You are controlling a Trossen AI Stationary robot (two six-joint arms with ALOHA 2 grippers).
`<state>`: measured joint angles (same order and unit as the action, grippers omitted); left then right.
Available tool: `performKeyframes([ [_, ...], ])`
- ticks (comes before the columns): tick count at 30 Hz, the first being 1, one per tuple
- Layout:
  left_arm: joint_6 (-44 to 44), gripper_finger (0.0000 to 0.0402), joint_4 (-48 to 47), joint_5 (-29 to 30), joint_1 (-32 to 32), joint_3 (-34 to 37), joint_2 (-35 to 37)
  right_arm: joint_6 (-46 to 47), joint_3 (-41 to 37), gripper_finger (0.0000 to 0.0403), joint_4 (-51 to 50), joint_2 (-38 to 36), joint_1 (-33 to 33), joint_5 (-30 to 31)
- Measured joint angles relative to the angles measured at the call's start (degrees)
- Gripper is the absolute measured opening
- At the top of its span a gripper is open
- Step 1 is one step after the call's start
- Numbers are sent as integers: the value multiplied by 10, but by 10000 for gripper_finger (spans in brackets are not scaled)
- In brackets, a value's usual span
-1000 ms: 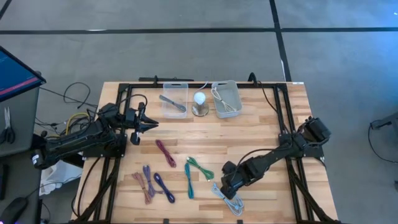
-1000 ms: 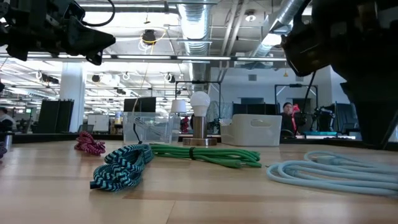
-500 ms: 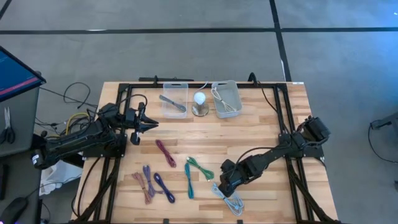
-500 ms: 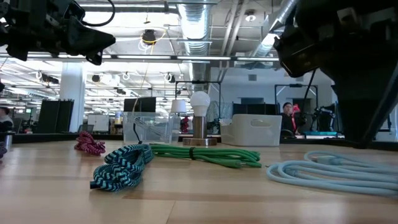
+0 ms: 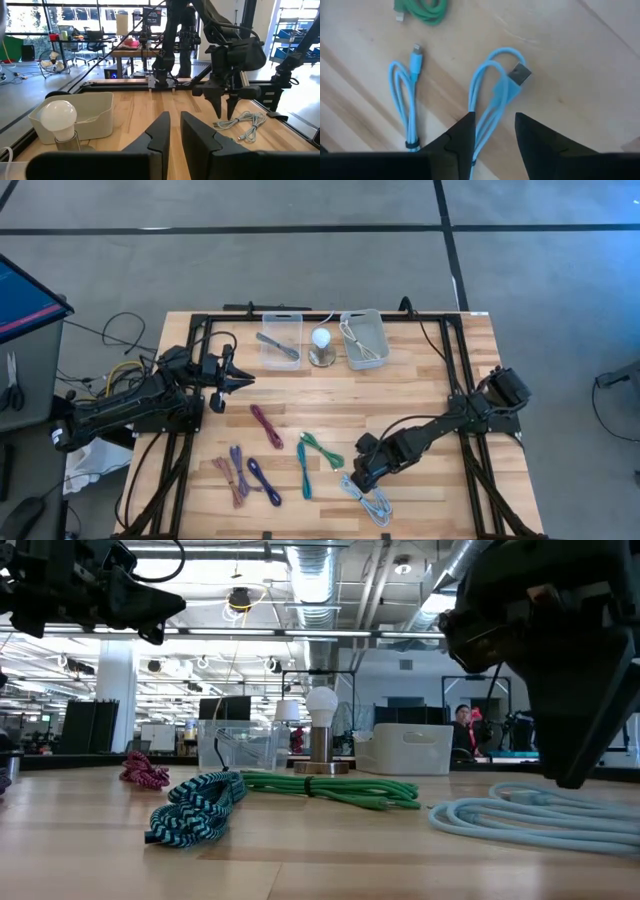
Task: Pick & Place USB Port
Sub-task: Put the right light blue charger cable into the gray bin
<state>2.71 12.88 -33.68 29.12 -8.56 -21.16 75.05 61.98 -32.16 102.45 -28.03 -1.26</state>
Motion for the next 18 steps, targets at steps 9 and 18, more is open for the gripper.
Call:
performKeyframes([
  [9,0,44,0,0,0,0,0,0,-12,116,24,0,-1,0],
  [18,0,44,0,0,0,0,0,-1,-12,116,22,4,-1,13],
])
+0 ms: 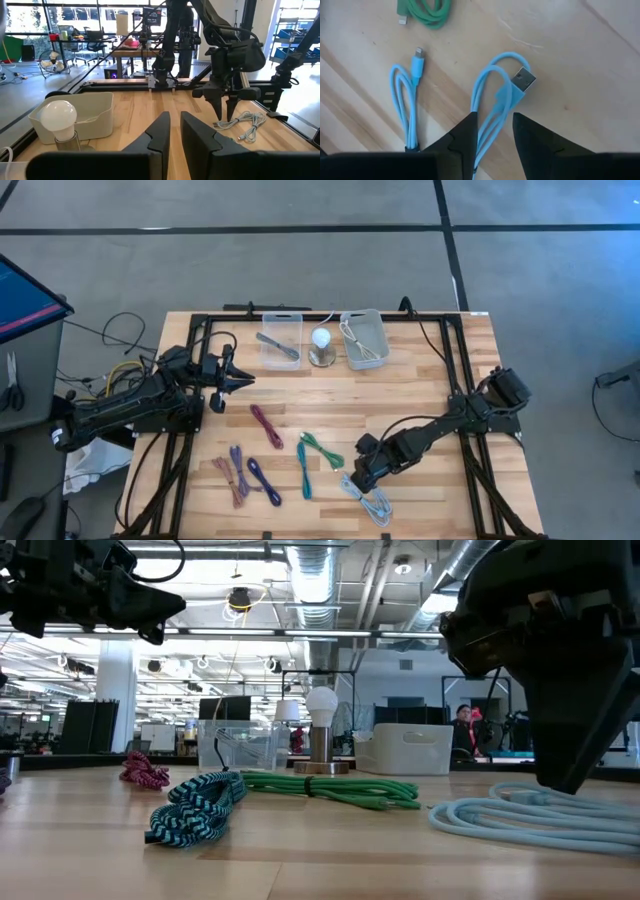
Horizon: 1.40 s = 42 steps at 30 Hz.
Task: Pick & Place USB Port
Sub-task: Put the right light blue charger cable into the gray bin
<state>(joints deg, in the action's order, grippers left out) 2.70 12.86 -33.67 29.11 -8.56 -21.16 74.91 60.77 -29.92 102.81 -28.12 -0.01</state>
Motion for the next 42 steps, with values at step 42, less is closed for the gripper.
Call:
performKeyframes([
  [42,0,44,0,0,0,0,0,-245,19,1,-179,-150,55,285],
])
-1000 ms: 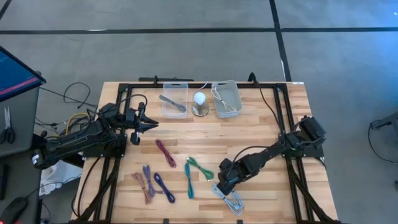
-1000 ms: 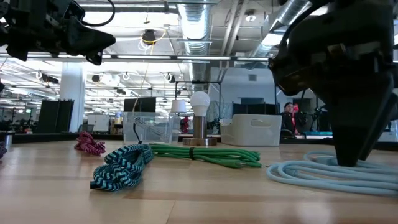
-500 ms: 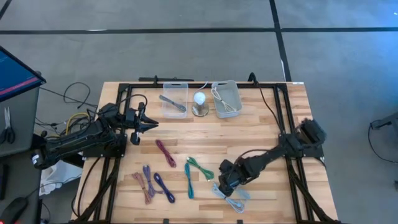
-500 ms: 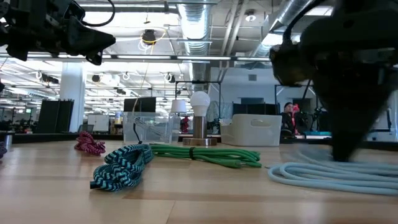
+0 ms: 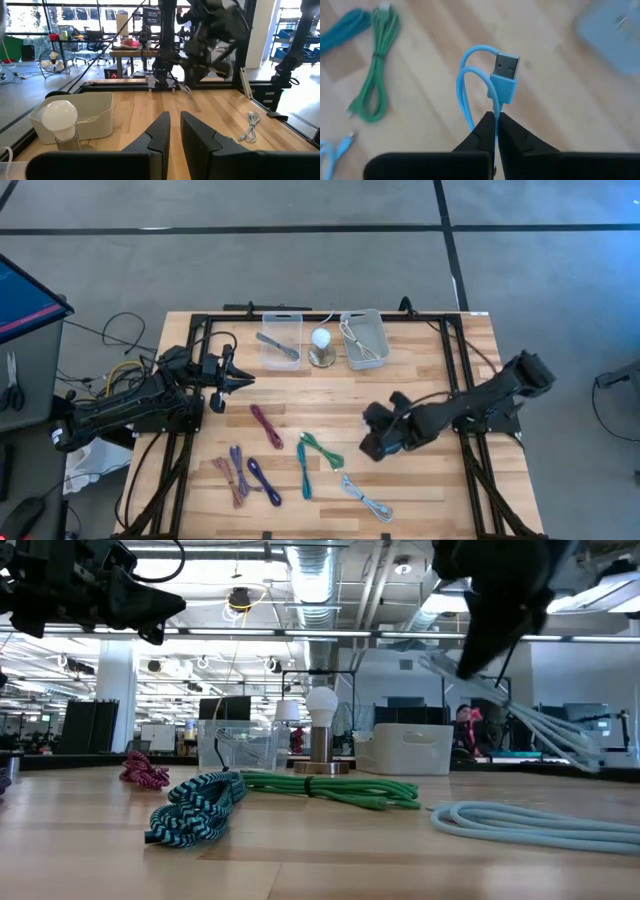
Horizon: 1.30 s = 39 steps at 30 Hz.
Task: Pick & Place USB Port
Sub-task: Put the right light blue charger cable into the gray bin
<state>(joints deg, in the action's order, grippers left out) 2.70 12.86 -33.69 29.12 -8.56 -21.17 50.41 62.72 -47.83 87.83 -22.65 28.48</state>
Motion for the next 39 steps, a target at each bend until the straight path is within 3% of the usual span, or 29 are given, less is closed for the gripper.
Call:
performKeyframes([
  [10,-2,44,0,0,0,0,0,-203,0,0,-4,-79,125,54],
  [17,-2,44,0,0,0,0,0,-369,-27,0,111,-133,244,40],
  [23,-6,44,0,0,0,0,0,-489,-65,0,268,-173,334,-52],
  [27,-7,44,-3,0,0,0,0,-525,-84,0,308,-175,391,-90],
  [39,-7,44,-4,0,0,0,0,-549,-150,0,478,-61,544,-230],
])
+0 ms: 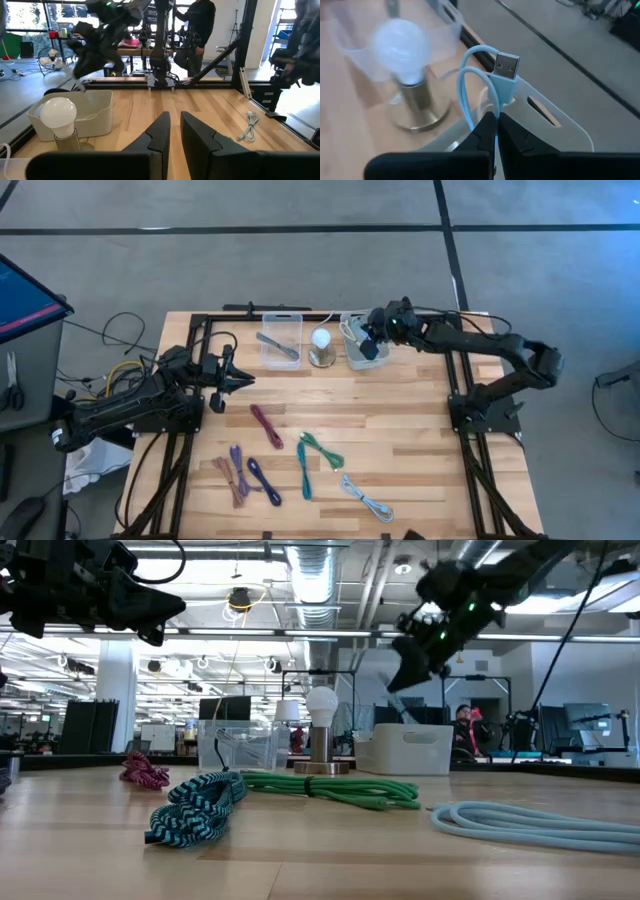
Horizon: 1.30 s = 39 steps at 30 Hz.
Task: Pick & Place USB Port
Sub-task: Put the right light blue charger cable into the gray bin, then put the light blue charger cable into the gray bin
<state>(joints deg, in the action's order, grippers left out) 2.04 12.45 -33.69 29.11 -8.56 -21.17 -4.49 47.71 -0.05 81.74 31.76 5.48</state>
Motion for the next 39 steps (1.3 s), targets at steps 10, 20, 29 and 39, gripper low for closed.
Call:
performKeyframes([
  [10,0,44,0,0,0,0,0,15,0,0,57,115,57,-41],
  [20,0,44,0,0,0,0,0,28,5,57,74,112,62,-41],
  [29,0,44,-1,0,0,0,0,17,5,98,18,-10,47,-40],
  [39,0,44,-1,0,0,0,0,92,5,92,-180,-189,-54,-40],
])
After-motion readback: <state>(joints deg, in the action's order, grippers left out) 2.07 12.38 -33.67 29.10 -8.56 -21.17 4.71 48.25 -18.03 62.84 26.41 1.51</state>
